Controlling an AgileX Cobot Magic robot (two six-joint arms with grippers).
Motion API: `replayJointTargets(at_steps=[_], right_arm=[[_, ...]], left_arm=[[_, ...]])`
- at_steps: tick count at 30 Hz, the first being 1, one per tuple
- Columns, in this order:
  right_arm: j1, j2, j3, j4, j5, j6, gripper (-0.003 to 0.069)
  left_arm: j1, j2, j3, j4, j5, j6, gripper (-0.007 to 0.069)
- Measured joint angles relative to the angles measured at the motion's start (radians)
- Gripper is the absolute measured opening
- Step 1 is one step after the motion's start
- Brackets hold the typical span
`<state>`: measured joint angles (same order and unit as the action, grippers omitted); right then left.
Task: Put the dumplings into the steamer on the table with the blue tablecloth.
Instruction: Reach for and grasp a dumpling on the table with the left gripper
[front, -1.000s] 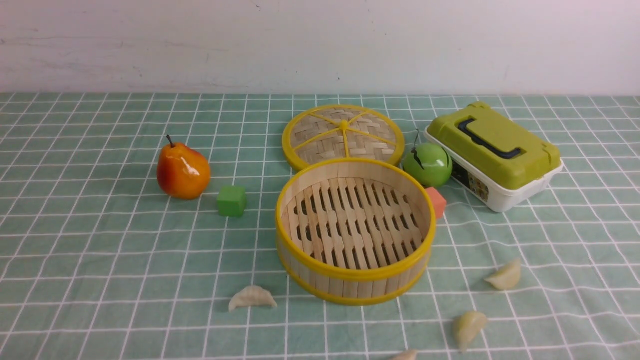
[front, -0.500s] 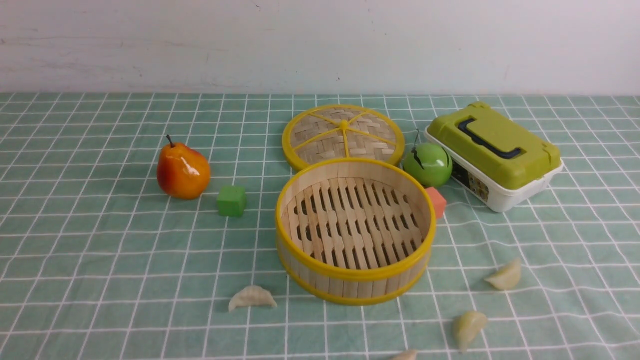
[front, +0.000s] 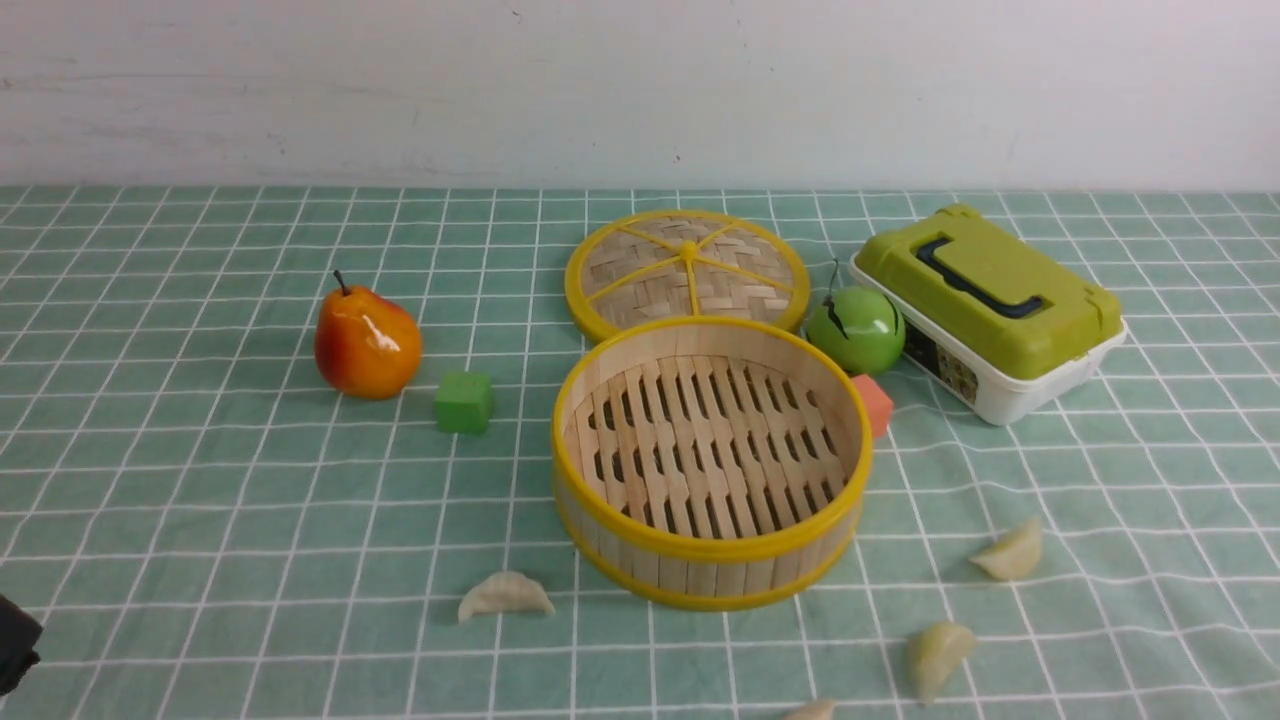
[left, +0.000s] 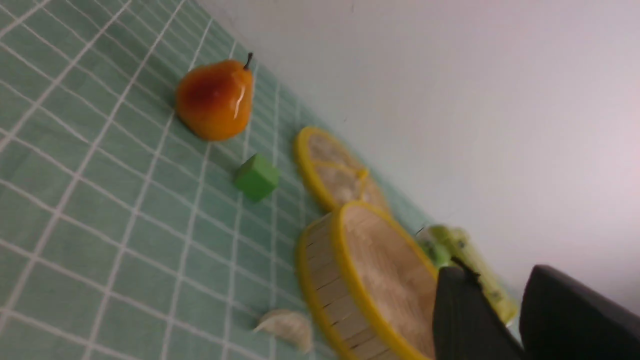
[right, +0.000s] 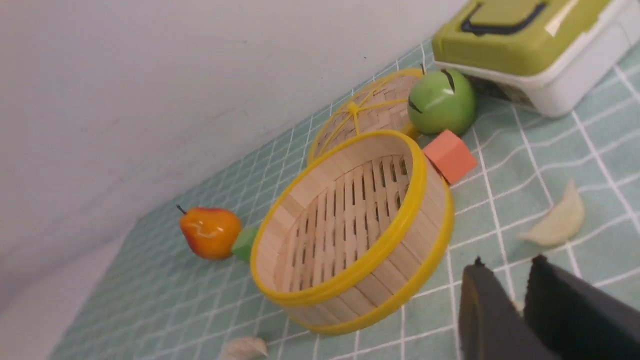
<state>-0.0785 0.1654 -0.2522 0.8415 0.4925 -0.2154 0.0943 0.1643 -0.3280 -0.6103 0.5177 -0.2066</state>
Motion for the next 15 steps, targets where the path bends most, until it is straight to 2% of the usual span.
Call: replayJointTargets(at_steps=[2, 4, 7, 10, 13, 14, 15], right_arm=[[0.0, 0.132, -0.101, -0.073, 0.055, -0.054, -0.0006], [0.005, 0.255, -0.197, -0.157, 0.14, -0.088, -0.002], [0.047, 0.386, -0.293, -0.289, 0.249, -0.102, -0.002], [0.146, 0.508, -0.375, -0.417, 0.38, -0.077, -0.002], [0.248, 0.635, -0.439, -0.475, 0.509, -0.05, -0.002], [0.254, 0.642, -0.442, -0.477, 0.509, -0.049, -0.002], [0.299, 0.686, -0.455, -0.484, 0.55, -0.047, -0.002]], left_arm=[[-0.001, 0.129, -0.105, 0.109, 0.11, 0.007, 0.0052], [-0.014, 0.216, -0.184, 0.202, 0.194, 0.011, -0.0013], [-0.075, 0.319, -0.297, 0.334, 0.316, 0.012, -0.0014], [-0.146, 0.449, -0.395, 0.419, 0.471, 0.02, -0.0014], [-0.234, 0.592, -0.47, 0.468, 0.579, 0.076, -0.0014], [-0.24, 0.601, -0.473, 0.468, 0.579, 0.081, -0.0014], [-0.294, 0.673, -0.494, 0.473, 0.592, 0.119, -0.0014]])
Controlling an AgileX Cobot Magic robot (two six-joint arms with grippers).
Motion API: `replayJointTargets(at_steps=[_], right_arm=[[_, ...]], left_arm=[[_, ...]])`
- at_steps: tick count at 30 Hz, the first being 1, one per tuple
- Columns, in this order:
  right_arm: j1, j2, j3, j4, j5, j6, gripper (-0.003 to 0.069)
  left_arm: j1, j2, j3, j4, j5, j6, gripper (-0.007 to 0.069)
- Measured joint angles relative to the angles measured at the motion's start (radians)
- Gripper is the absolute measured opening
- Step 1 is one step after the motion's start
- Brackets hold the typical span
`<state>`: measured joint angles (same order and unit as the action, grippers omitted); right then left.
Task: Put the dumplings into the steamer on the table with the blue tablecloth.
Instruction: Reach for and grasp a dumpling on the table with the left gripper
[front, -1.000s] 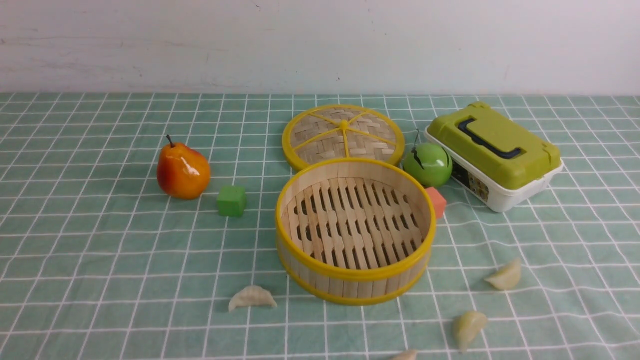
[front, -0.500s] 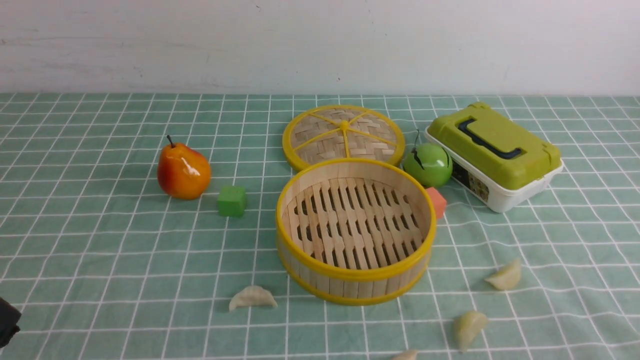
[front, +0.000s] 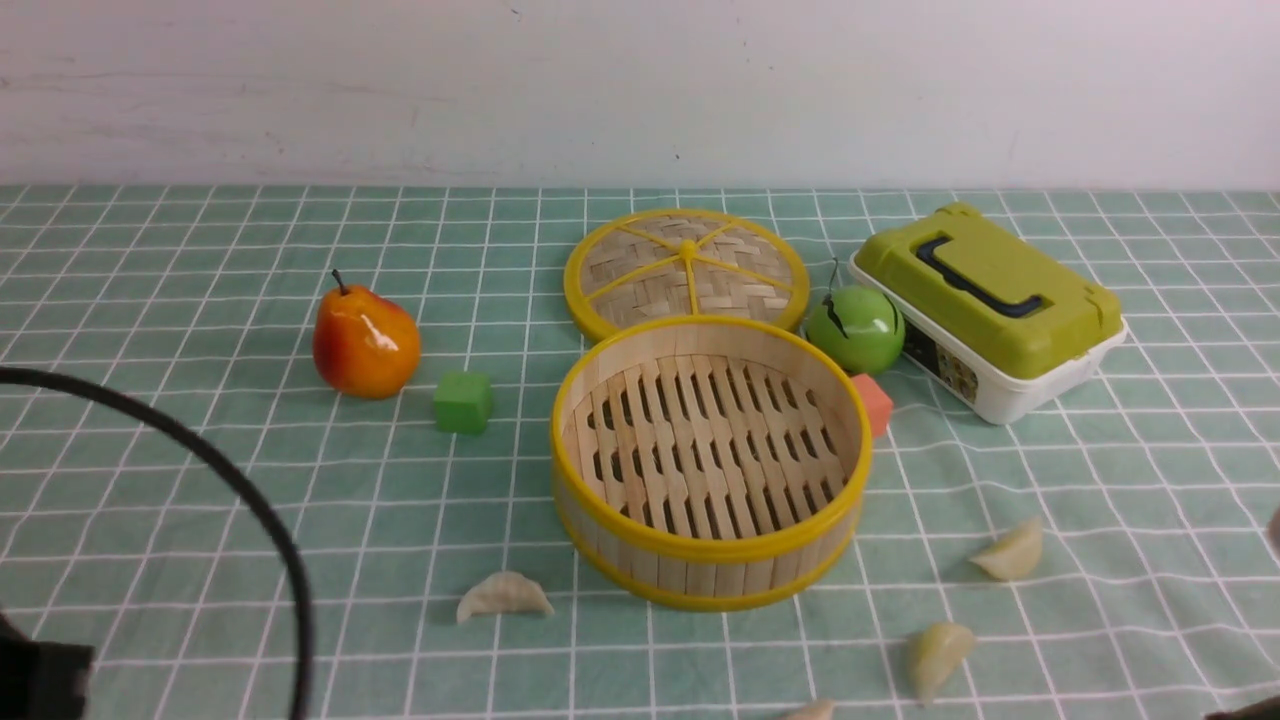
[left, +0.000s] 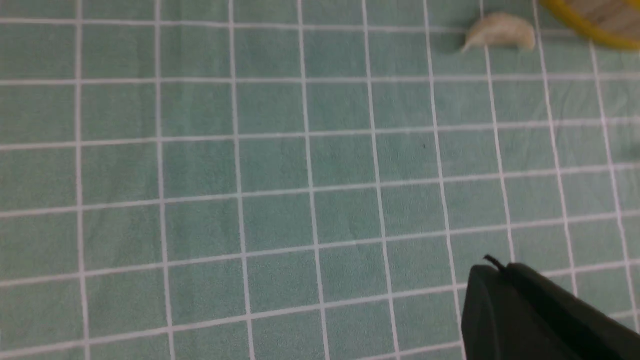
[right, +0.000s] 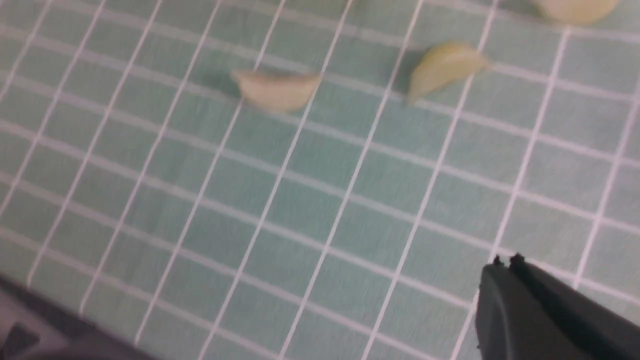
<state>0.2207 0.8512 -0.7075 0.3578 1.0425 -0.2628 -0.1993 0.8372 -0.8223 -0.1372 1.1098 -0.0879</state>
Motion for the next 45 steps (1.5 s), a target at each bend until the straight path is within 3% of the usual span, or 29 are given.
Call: replayJointTargets(at_steps=[3, 6, 11, 15, 19, 24, 29, 32, 37, 45], right_arm=[[0.059, 0.034, -0.007, 0.0, 0.027, -0.005, -0.0019], [0.083, 0.037, -0.01, 0.002, 0.032, -0.007, -0.0019], [0.089, 0.029, -0.01, 0.003, 0.03, -0.008, -0.0015], [0.089, 0.028, -0.012, 0.003, 0.027, -0.008, -0.0014], [0.089, 0.028, -0.012, 0.003, 0.025, -0.008, -0.0011], [0.089, 0.028, -0.012, 0.003, 0.025, -0.008, -0.0008], [0.089, 0.028, -0.012, 0.001, 0.02, -0.008, -0.0005], [0.089, 0.028, -0.012, 0.0, 0.009, -0.008, -0.0003], [0.089, 0.028, -0.012, 0.0, -0.014, -0.008, -0.0002], [0.089, 0.028, -0.012, 0.0, -0.02, -0.008, 0.0003]], left_arm=[[-0.083, 0.127, -0.038, 0.006, -0.001, 0.051, -0.0005], [-0.142, 0.239, -0.075, 0.021, -0.011, 0.076, 0.0055], [-0.222, 0.476, -0.181, 0.039, -0.09, 0.158, 0.0328], [-0.251, 0.638, -0.244, 0.042, -0.21, 0.323, 0.0516], [-0.255, 0.759, -0.258, 0.043, -0.332, 0.517, 0.057], [-0.255, 0.887, -0.258, 0.045, -0.448, 0.674, 0.0563], [-0.255, 0.984, -0.261, 0.018, -0.551, 0.707, 0.0496], [-0.255, 1.005, -0.263, 0.002, -0.573, 0.707, 0.0429], [-0.255, 1.006, -0.263, -0.029, -0.586, 0.707, 0.019], [-0.255, 0.935, -0.377, -0.041, -0.412, 0.573, 0.0171]])
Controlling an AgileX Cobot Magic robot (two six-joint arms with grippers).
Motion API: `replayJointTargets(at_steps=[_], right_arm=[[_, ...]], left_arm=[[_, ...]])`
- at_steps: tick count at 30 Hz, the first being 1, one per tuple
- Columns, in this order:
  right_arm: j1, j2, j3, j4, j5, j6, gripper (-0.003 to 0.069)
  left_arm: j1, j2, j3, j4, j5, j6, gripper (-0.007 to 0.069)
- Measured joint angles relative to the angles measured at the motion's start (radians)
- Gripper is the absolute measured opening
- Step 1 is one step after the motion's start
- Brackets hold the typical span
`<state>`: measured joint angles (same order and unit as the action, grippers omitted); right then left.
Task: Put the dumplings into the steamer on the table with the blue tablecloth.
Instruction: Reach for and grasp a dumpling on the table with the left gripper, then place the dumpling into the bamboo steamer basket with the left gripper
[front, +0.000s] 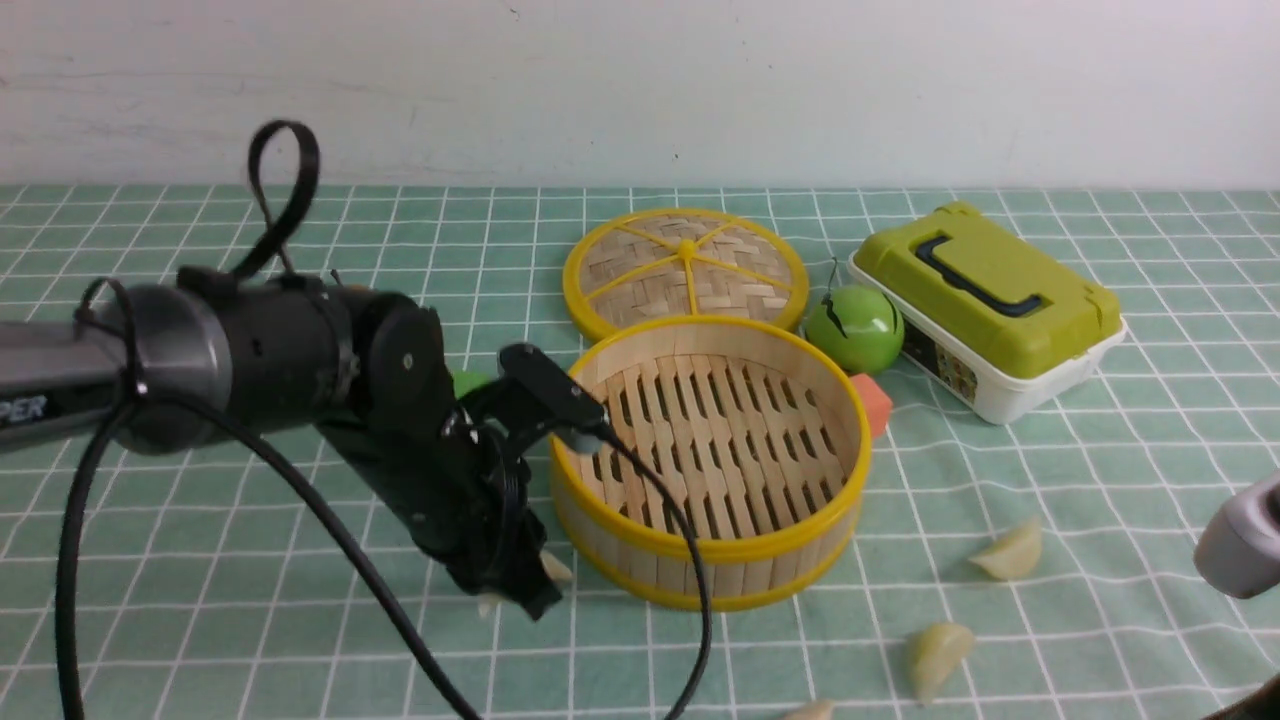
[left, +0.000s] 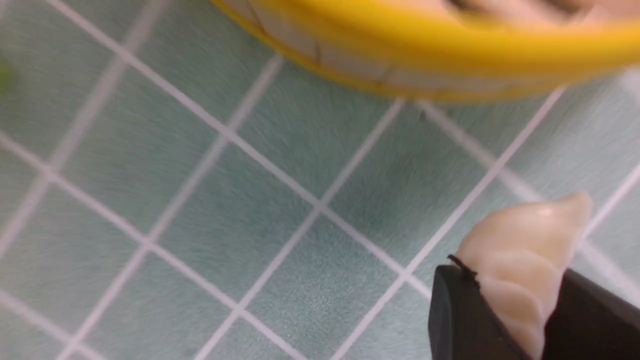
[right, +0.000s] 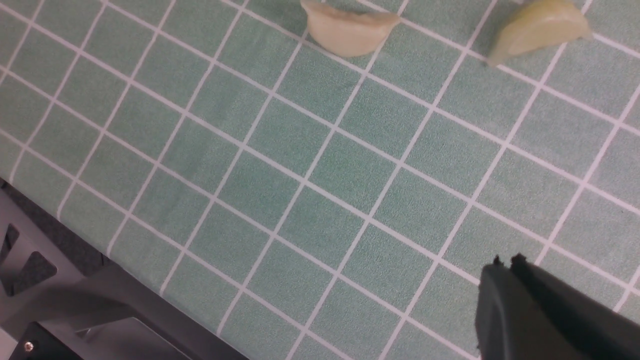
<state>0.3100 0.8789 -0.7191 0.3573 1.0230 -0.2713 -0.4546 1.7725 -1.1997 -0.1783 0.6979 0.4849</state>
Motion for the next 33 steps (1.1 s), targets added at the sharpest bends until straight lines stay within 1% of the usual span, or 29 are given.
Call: replayJointTargets(at_steps=[2, 5, 6, 10, 12, 15, 17, 18, 20, 21, 22, 24, 26, 31, 33], right_arm=[[0.0, 0.0, 0.0, 0.0, 0.0, 0.0, 0.0003], [0.0, 0.0, 0.0, 0.0, -0.007, 0.0, 0.0004], [0.0, 0.0, 0.0, 0.0, -0.01, 0.0, 0.0005], [0.0, 0.0, 0.0, 0.008, -0.018, 0.0, 0.0009], [0.0, -0.004, 0.0, 0.03, -0.001, 0.0, 0.0011], [0.0, -0.026, 0.0, 0.049, 0.042, 0.0, 0.0013], [0.0, -0.045, 0.0, 0.051, 0.063, 0.0, 0.0013], [0.0, -0.07, 0.0, 0.052, 0.091, 0.0, 0.0014], [0.0, -0.106, 0.0, 0.046, 0.109, 0.0, 0.0015], [0.0, -0.106, 0.0, 0.044, 0.11, 0.0, 0.0015], [0.0, -0.139, 0.0, 0.031, 0.119, 0.0, 0.0018], [0.0, -0.174, 0.0, 0.012, 0.121, 0.0, 0.002], [0.0, -0.198, 0.0, -0.004, 0.121, 0.0, 0.0021], [0.0, -0.24, 0.0, -0.062, 0.12, 0.0, 0.0022], [0.0, -0.246, 0.0, -0.084, 0.121, 0.0, 0.0023]], left_arm=[[-0.002, -0.032, -0.07, -0.023, 0.042, -0.079, 0.0171], [-0.026, -0.058, -0.239, -0.065, 0.097, -0.267, 0.0171], [-0.038, -0.053, -0.28, -0.063, 0.102, -0.308, 0.0171], [-0.101, 0.046, -0.452, -0.005, 0.114, -0.473, 0.0171], [-0.132, 0.158, -0.559, 0.04, 0.114, -0.584, 0.0171], [-0.141, 0.289, -0.675, 0.077, 0.116, -0.701, 0.0171], [-0.141, 0.345, -0.726, 0.096, 0.118, -0.75, 0.0171], [-0.141, 0.411, -0.789, 0.128, 0.122, -0.812, 0.0171], [-0.141, 0.479, -0.856, 0.16, 0.129, -0.864, 0.0171], [-0.141, 0.486, -0.861, 0.162, 0.131, -0.864, 0.0171], [-0.141, 0.53, -0.908, 0.173, 0.134, -0.89, 0.0171], [-0.141, 0.576, -0.941, 0.178, 0.135, -0.903, 0.0176], [-0.141, 0.603, -0.957, 0.178, 0.135, -0.906, 0.0199], [-0.141, 0.631, -0.969, 0.178, 0.14, -0.907, 0.0344], [-0.141, 0.627, -0.984, 0.178, 0.167, -0.903, 0.0404]])
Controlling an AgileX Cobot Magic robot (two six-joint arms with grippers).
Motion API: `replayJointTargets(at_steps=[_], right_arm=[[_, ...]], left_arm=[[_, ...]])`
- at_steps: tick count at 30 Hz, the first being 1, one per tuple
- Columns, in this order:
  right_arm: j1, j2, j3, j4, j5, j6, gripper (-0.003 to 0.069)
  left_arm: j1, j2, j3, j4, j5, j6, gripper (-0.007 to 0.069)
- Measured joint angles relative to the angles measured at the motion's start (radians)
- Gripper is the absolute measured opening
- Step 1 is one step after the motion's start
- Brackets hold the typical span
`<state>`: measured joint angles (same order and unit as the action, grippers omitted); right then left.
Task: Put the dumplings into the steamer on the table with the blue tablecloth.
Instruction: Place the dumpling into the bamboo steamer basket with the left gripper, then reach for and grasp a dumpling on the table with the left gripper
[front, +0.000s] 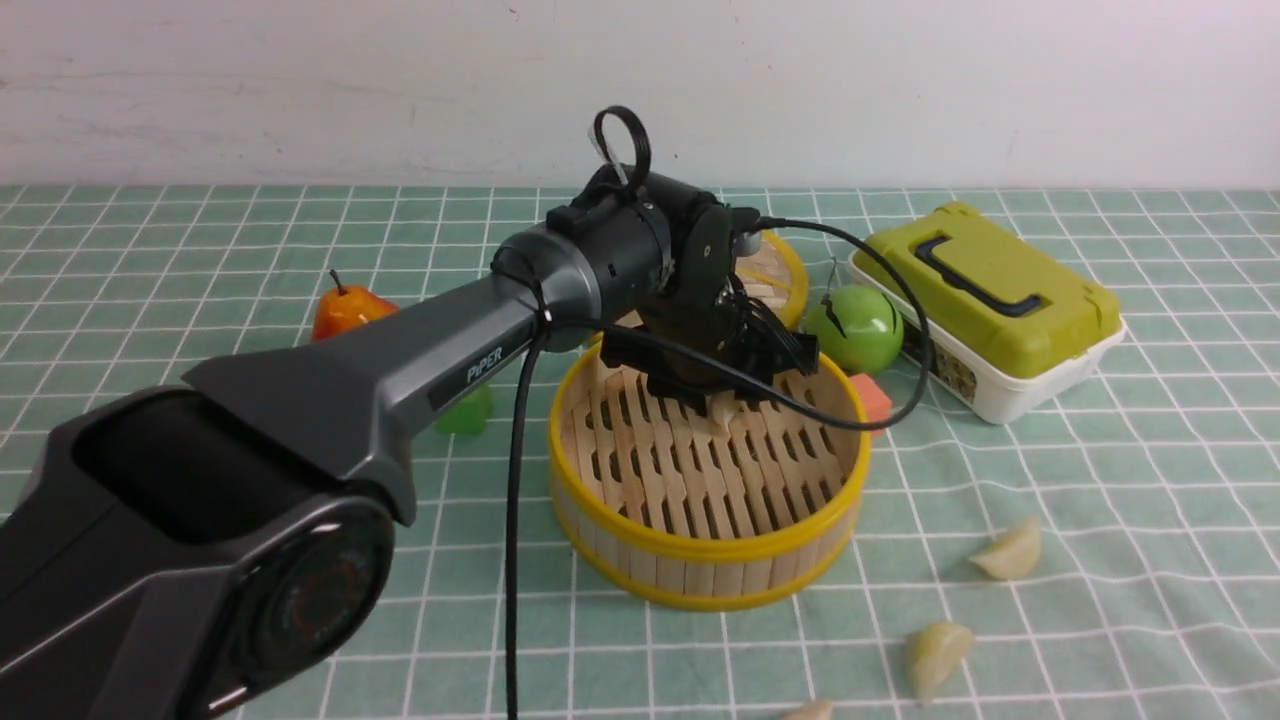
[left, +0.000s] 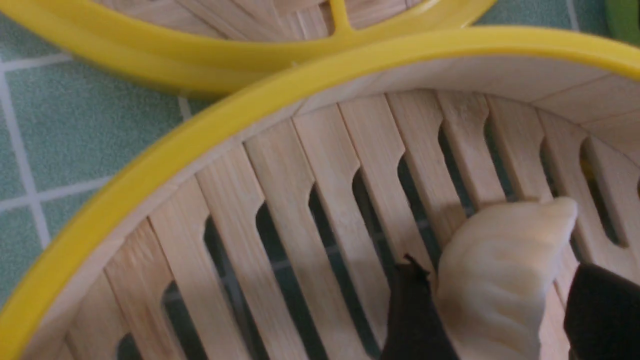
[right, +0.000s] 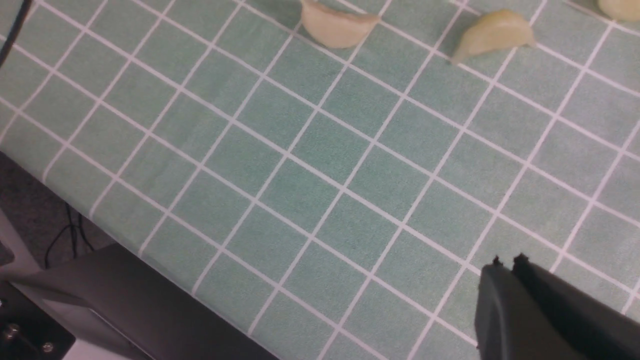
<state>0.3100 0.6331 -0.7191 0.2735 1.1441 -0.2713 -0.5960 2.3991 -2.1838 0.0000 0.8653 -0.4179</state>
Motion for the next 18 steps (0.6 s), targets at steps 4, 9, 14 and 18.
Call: replayJointTargets(at_steps=[4, 9, 14, 18], right_arm=[[0.0, -0.002, 0.0, -0.017, 0.001, 0.0, 0.0022], [0.0, -0.003, 0.0, -0.019, -0.002, 0.0, 0.0031], [0.0, -0.003, 0.0, -0.051, -0.005, 0.005, 0.0037], [0.0, -0.006, 0.0, -0.11, -0.005, 0.054, 0.0042]], left_arm=[[0.0, -0.032, -0.074, 0.0, 0.13, 0.024, 0.047], [-0.007, -0.145, -0.198, -0.028, 0.348, 0.206, 0.0487], [-0.062, -0.266, -0.162, -0.083, 0.374, 0.337, 0.0486], [-0.145, -0.354, 0.04, -0.095, 0.375, 0.459, 0.0486]])
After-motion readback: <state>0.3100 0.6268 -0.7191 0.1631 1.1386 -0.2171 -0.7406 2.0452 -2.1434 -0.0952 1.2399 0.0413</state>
